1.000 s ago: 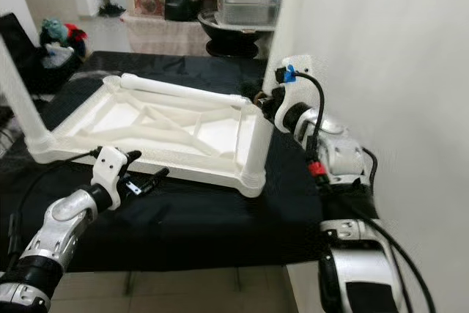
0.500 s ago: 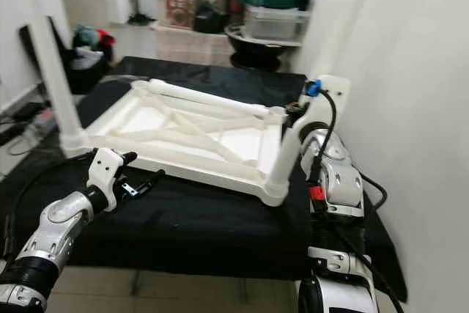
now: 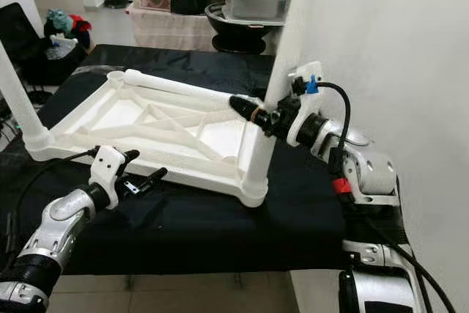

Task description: Building children table

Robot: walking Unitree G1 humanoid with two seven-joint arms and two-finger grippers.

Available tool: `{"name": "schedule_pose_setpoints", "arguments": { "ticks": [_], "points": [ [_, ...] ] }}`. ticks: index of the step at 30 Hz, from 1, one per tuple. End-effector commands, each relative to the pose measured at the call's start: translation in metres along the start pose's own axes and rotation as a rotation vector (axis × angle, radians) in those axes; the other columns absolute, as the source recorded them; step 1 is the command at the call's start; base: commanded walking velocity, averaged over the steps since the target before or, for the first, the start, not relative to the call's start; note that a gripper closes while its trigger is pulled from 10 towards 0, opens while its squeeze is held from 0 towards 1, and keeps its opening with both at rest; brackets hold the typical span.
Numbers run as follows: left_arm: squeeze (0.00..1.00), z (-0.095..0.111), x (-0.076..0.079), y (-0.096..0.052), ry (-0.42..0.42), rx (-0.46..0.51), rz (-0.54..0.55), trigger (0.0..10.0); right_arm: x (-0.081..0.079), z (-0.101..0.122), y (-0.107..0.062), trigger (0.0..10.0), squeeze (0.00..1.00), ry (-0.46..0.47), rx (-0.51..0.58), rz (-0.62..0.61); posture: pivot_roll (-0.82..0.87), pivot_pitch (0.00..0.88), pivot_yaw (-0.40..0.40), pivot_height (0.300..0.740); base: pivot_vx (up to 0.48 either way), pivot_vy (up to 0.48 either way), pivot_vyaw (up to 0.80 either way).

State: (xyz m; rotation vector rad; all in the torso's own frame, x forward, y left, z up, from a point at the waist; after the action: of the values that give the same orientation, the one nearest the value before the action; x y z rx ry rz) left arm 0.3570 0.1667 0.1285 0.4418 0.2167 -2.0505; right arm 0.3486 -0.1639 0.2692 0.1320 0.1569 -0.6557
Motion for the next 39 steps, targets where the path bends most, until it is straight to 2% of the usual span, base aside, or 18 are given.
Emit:
{"name": "schedule_pose_setpoints", "arguments": {
  "ticks": [1, 5, 8, 9, 10, 13, 15, 17, 20, 21, 24, 26, 27, 30, 31, 32, 34, 39],
  "points": [
    [0.0, -0.001, 0.0, -0.001, -0.005, -0.001, -0.006, 10.0, -0.009, -0.011, 0.006, 0.0, 0.0, 0.025, -0.038, 0.105, 0.07, 0.0, -0.071, 0.74, 0.0, 0.0, 0.0],
    [0.0, -0.001, 0.0, -0.001, -0.003, -0.003, -0.009, 10.0, 0.005, -0.021, 0.009, 0.0, 0.0, 0.063, -0.044, -0.032, 0.07, 0.0, -0.068, 0.74, 0.0, 0.0, 0.0],
    [0.0, -0.001, 0.0, -0.001, 0.0, -0.004, -0.009, 10.0, 0.049, -0.029, 0.002, 0.0, 0.0, 0.023, -0.041, -0.463, 0.07, 0.0, -0.066, 0.74, 0.0, 0.0, 0.0],
    [0.0, -0.001, 0.0, -0.001, 0.0, -0.004, -0.009, 10.0, 0.049, -0.029, 0.002, 0.0, 0.0, 0.023, -0.041, -0.463, 0.07, 0.0, -0.066, 0.74, 0.0, 0.0, 0.0],
    [0.0, -0.001, 0.0, 0.0, 0.0, -0.004, -0.009, 10.0, 0.064, -0.029, -0.008, 0.0, 0.0, 0.03, -0.008, -0.615, 0.06, 0.0, -0.062, 0.74, 0.0, 0.0, 0.0],
    [0.0, -0.001, 0.001, 0.0, 0.001, -0.003, -0.009, 10.0, 0.076, -0.03, -0.022, 0.0, 0.0, 0.05, 0.032, -0.757, 0.06, 0.0, -0.061, 0.74, 0.0, 0.0, 0.0],
    [0.0, 0.0, 0.002, 0.002, 0.001, -0.001, -0.009, 10.0, 0.094, -0.036, -0.052, 0.0, 0.0, 0.095, 0.087, -0.995, 0.05, 0.0, -0.059, 0.74, 0.0, 0.0, 0.0],
    [0.0, 0.0, 0.003, 0.002, 0.001, -0.001, -0.01, 10.0, 0.094, -0.048, -0.063, 0.0, 0.0, 0.138, 0.091, -1.095, 0.05, 0.0, -0.059, 0.74, 0.0, 0.0, 0.0],
    [0.0, -0.001, 0.002, 0.001, 0.0, -0.003, -0.01, 10.0, 0.08, -0.057, -0.052, 0.0, 0.0, 0.165, 0.077, -1.053, 0.05, 0.0, -0.054, 0.74, 0.0, 0.0, 0.0],
    [0.0, -0.001, 0.003, 0.001, 0.0, -0.005, -0.012, 10.0, 0.068, -0.06, -0.037, 10.0, 0.0, 0.162, 0.049, -0.976, 0.05, 0.0, -0.052, 0.74, 0.0, 0.0, 0.0],
    [0.0, -0.002, 0.003, 0.002, 0.0, -0.006, -0.017, 10.0, 0.036, -0.049, -0.001, 10.0, 0.0, 0.122, 0.068, -0.71, 0.04, 0.0, -0.048, 0.74, 0.0, 0.0, 0.0],
    [0.0, -0.002, 0.003, 0.002, 0.0, -0.006, -0.017, 10.0, 0.032, -0.045, 0.003, 10.0, 0.0, 0.109, 0.081, -0.68, 0.04, 0.0, -0.048, 0.74, 0.0, 0.0, 0.0],
    [0.0, -0.001, 0.003, 0.003, 0.0, -0.005, -0.018, 10.0, 0.034, -0.04, 0.003, 10.0, 1.0, 0.109, 0.096, -0.656, 0.04, 0.0, -0.051, 0.74, 0.0, 0.0, 0.0],
    [0.0, 0.0, 0.003, 0.004, 0.0, -0.001, -0.019, 10.0, 0.03, -0.026, 0.007, 10.0, 1.0, 0.115, 0.118, -0.546, 0.05, 0.0, -0.056, 0.74, 0.0, 0.0, 0.0],
    [0.0, 0.0, 0.003, 0.004, -0.002, -0.001, -0.019, 10.0, 0.017, -0.016, 0.011, 10.0, 0.0, 0.097, 0.113, -0.384, 0.05, 0.0, -0.054, 0.74, 0.0, 0.0, 0.0],
    [0.0, 0.0, 0.003, 0.004, -0.002, -0.001, -0.019, 10.0, 0.017, -0.016, 0.011, 10.0, 0.0, 0.097, 0.113, -0.384, 0.05, 0.0, -0.054, 0.74, 0.0, 0.0, 0.0],
    [0.0, -0.001, 0.004, 0.003, -0.005, -0.002, -0.024, 10.0, -0.01, -0.008, 0.011, 10.0, 0.0, 0.014, 0.053, -0.113, 0.06, 0.0, -0.058, 0.74, 0.0, 0.0, 0.0],
    [0.0, 0.0, 0.004, 0.002, -0.007, 0.002, -0.029, 10.0, -0.019, -0.003, 0.005, 10.0, 0.0, -0.054, -0.012, 0.023, 0.07, 0.0, -0.068, 0.74, 0.0, 0.0, 0.0]
  ]
}}
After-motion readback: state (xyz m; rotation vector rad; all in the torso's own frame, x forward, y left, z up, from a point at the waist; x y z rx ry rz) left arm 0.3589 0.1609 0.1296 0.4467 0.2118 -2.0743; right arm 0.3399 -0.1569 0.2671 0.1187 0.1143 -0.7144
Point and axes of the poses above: a point about 5 cm out from each wrist's last joint towards the gripper, its own y axis pointing out of the wrist towards the gripper, its own z axis along the axis of the wrist's last joint, x = y × z, the point moved 2 cm from there along y, pointing out of the wrist towards the gripper, and after that the axes turned 10 degrees about y, right-handed, at the moved point
